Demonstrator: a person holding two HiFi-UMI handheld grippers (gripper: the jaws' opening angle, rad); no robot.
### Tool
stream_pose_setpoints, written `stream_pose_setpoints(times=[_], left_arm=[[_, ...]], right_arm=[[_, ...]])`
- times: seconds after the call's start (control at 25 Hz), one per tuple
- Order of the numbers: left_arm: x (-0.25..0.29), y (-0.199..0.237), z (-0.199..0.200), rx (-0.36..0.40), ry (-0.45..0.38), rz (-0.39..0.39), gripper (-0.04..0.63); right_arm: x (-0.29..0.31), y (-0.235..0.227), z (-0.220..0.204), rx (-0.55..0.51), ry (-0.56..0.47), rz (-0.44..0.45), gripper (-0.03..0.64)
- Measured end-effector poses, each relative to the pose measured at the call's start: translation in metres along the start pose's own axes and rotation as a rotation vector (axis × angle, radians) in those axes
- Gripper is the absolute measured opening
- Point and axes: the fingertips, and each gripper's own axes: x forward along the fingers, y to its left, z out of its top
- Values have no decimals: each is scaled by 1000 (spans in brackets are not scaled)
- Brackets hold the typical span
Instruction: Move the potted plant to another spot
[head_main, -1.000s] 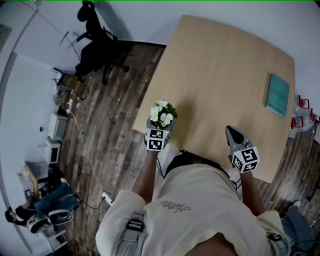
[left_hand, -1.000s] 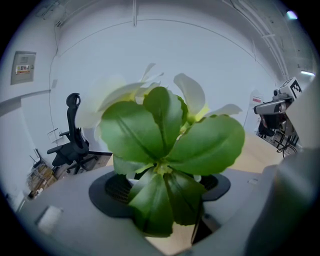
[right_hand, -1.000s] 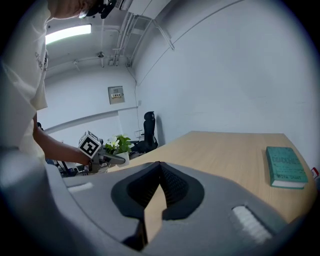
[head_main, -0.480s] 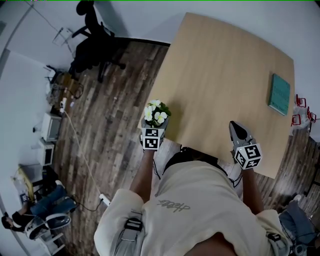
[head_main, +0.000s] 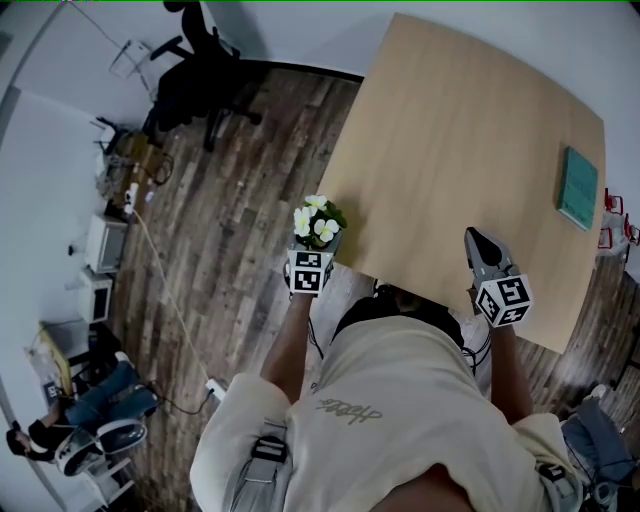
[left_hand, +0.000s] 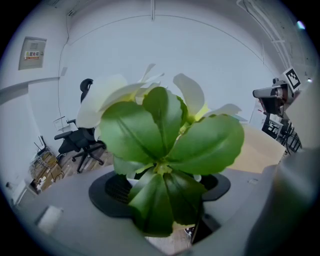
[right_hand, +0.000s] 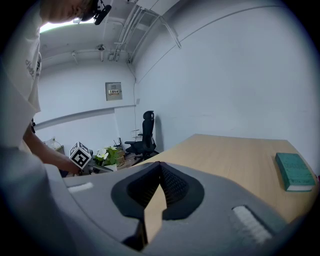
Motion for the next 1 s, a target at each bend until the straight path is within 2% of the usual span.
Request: stream_pose_setpoints(times=[0.16,0.32,0.76,1.0], left_arm=[[3,6,-17,-40,24,8,360],[7,9,-27,-63,14,14,360],[14,4,-42,-47,21,10,360],[16,6,-44,-52,21,35,360]], right_arm=[[9,8,1,-5,20,24,3],[14,12,2,8,21,27,3],[9,20,-10,10,58,16,3],[1,18,-13,18,71,-7,3]])
